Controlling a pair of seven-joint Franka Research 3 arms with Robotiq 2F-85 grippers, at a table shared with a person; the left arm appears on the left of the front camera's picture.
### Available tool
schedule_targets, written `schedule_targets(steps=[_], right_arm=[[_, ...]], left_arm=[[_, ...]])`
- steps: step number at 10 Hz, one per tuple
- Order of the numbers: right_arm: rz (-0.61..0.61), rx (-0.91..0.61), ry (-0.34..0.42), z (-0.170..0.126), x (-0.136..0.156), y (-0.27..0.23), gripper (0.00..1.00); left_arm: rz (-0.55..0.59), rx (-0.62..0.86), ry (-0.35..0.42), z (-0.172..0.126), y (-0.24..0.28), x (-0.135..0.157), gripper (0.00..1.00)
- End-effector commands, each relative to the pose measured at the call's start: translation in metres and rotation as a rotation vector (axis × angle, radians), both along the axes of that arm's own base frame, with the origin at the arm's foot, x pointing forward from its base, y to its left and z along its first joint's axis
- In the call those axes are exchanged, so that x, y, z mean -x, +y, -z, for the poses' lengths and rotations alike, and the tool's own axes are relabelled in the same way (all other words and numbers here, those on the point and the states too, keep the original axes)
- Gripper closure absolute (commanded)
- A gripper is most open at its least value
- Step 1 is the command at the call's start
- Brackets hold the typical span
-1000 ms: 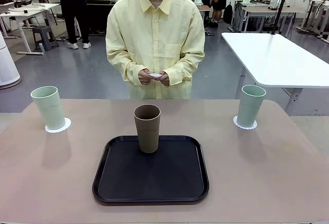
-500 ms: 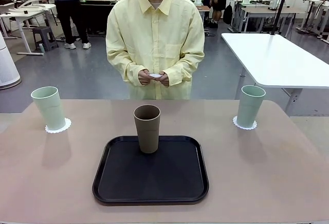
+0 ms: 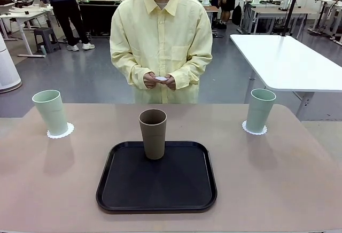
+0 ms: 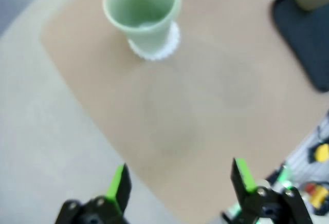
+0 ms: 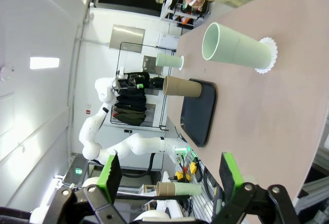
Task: Place coasters on the table and set cups on them.
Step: Take one Reusable plastic cup from the Flat Tray and place it on a coaster set by the human.
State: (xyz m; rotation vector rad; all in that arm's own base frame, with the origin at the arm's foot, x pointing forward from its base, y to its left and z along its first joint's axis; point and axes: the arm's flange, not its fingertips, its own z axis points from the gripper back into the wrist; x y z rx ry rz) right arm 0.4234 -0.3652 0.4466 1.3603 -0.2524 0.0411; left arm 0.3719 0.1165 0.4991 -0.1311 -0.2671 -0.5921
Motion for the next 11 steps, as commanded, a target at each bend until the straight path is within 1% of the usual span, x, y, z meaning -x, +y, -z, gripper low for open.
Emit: schedule_targets(steps=[1, 2, 3, 4, 5, 6, 7, 8, 9, 11], right_arm=[[0.003, 0.008, 0.009, 0.0, 0.0, 0.001, 0.0], [0.003, 0.008, 0.009, 0.0, 0.0, 0.001, 0.0], [0.003, 0.008, 0.009, 0.0, 0.0, 0.001, 0.0], [0.003, 0.008, 0.009, 0.0, 0.0, 0.001, 0.0], [0.003, 0.008, 0.009, 0.0, 0.0, 0.001, 0.0], [0.003, 0.008, 0.009, 0.0, 0.0, 0.001, 0.0], [0.003, 0.008, 0.009, 0.0, 0.0, 0.001, 0.0], [0.003, 0.008, 0.009, 0.0, 0.0, 0.001, 0.0], [0.003, 0.008, 0.009, 0.0, 0.0, 0.001, 0.0], [0.003, 0.008, 0.009, 0.0, 0.0, 0.001, 0.0]], left_arm=[[-0.016, 0.029, 0.122, 0.011, -0.029, 0.04, 0.0], [-0.007, 0.029, 0.139, 0.013, -0.033, 0.043, 0.0], [-0.02, 0.008, 0.064, 0.017, -0.014, 0.026, 0.0], [-0.02, 0.008, 0.064, 0.017, -0.014, 0.026, 0.0], [-0.01, 0.029, 0.112, 0.024, -0.028, 0.044, 0.0], [0.044, 0.336, 0.146, 0.02, -0.007, 0.034, 0.0], [0.085, 0.65, 0.144, 0.016, 0.023, 0.023, 0.0], [0.106, 0.927, 0.146, 0.019, 0.047, 0.016, 0.0], [0.099, 1.103, 0.156, 0.023, 0.074, 0.007, 0.0], [0.122, 1.28, 0.196, 0.036, 0.117, 0.003, 0.0]])
